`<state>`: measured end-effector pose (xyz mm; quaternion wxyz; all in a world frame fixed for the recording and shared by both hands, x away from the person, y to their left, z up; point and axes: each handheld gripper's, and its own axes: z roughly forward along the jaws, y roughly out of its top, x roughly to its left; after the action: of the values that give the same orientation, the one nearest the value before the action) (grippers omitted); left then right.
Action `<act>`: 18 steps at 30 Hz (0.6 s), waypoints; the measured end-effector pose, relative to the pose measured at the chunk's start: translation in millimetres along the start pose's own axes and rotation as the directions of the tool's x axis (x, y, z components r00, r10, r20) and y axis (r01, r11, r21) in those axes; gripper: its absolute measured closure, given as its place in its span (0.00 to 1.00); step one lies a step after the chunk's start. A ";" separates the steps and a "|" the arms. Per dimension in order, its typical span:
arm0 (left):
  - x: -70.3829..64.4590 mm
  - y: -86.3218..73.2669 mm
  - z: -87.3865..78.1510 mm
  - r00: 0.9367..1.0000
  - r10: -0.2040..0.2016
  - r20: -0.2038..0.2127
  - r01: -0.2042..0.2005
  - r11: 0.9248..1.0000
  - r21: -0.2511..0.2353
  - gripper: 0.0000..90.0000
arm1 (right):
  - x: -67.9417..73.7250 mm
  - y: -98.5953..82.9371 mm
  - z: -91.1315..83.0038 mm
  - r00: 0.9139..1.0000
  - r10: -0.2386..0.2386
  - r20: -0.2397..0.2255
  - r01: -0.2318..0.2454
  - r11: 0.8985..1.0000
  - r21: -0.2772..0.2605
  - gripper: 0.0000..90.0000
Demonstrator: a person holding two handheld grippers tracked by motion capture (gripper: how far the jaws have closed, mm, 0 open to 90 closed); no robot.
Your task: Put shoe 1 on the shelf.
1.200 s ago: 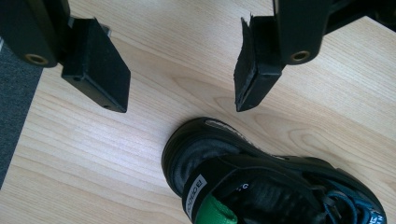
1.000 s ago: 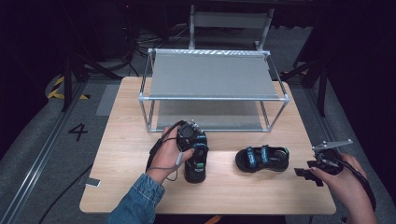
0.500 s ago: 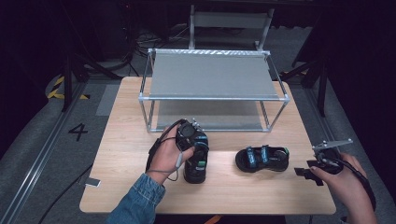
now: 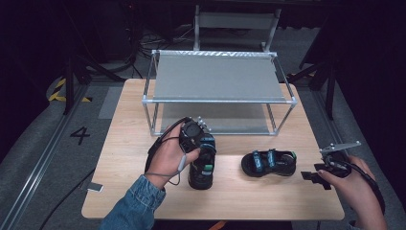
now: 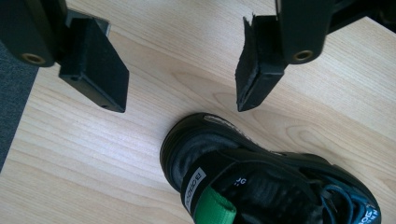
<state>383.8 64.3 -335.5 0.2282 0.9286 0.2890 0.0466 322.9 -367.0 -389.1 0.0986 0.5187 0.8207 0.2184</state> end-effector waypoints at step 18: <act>-1.3 18.2 -36.3 1.000 -0.018 0.019 0.018 1.000 -0.016 0.79 | -3.9 -1.7 6.0 1.000 0.012 -0.021 -0.011 0.999 0.032 0.39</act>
<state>384.1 64.7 -294.9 0.2389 0.9244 0.2948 0.0382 325.6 -369.6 -395.4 0.0801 0.5227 0.8220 0.2113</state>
